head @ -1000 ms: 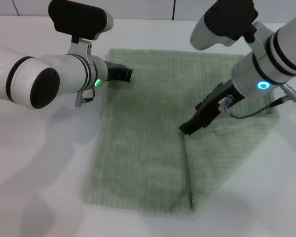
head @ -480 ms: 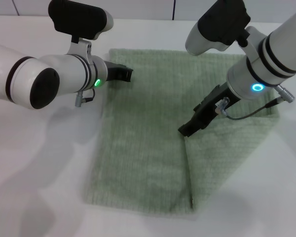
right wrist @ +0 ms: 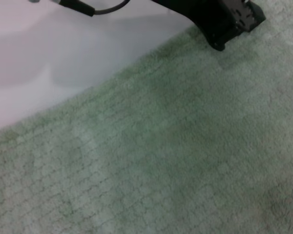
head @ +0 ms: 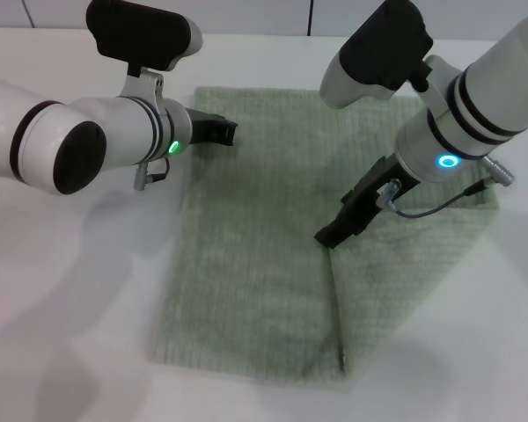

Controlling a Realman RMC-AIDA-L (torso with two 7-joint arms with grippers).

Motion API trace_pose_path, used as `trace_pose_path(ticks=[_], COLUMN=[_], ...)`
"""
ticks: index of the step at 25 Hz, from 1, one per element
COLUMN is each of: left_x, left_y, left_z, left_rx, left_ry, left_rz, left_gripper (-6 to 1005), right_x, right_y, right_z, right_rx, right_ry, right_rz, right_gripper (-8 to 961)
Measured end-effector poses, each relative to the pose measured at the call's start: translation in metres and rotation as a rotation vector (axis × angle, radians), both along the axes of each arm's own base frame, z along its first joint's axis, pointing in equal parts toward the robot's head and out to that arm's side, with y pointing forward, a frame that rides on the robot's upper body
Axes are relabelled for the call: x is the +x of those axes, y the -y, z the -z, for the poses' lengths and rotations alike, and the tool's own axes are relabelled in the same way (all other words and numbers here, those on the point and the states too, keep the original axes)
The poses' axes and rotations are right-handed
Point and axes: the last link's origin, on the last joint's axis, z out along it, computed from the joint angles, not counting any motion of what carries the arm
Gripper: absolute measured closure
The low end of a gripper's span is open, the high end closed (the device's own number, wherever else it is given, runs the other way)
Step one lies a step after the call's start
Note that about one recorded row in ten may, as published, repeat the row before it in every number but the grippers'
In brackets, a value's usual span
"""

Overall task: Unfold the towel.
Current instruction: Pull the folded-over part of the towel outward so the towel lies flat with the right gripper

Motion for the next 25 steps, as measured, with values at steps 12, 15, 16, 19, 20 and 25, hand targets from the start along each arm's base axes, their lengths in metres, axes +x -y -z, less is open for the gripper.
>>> trace_pose_path(ticks=[12, 15, 16, 19, 20, 25], left_x=[-0.0005, -0.0010, -0.0010, -0.0012, -0.0012, -0.0016], left_y=[0.0004, 0.0006, 0.0006, 0.0007, 0.0007, 0.0008], left_z=[0.0000, 0.0000, 0.0000, -0.0001, -0.0001, -0.0001], left_rx=[0.000, 0.001, 0.001, 0.001, 0.001, 0.002], left_ry=[0.001, 0.001, 0.001, 0.001, 0.001, 0.001], left_rz=[-0.001, -0.002, -0.002, -0.002, -0.002, -0.002], left_gripper=[996, 995, 995, 995, 995, 996], right_x=[0.0026, 0.0026, 0.0026, 0.0025, 0.0024, 0.0014], right_y=[-0.0005, -0.0008, -0.0009, -0.0010, -0.0011, -0.0012], right_z=[0.0048, 0.0050, 0.0050, 0.0050, 0.0050, 0.0050], right_rx=[-0.013, -0.013, -0.013, -0.012, -0.012, -0.014], right_ry=[0.019, 0.020, 0.020, 0.019, 0.019, 0.020], right_rz=[0.009, 0.010, 0.010, 0.009, 0.009, 0.007], right_gripper=[268, 276, 279, 288, 291, 339])
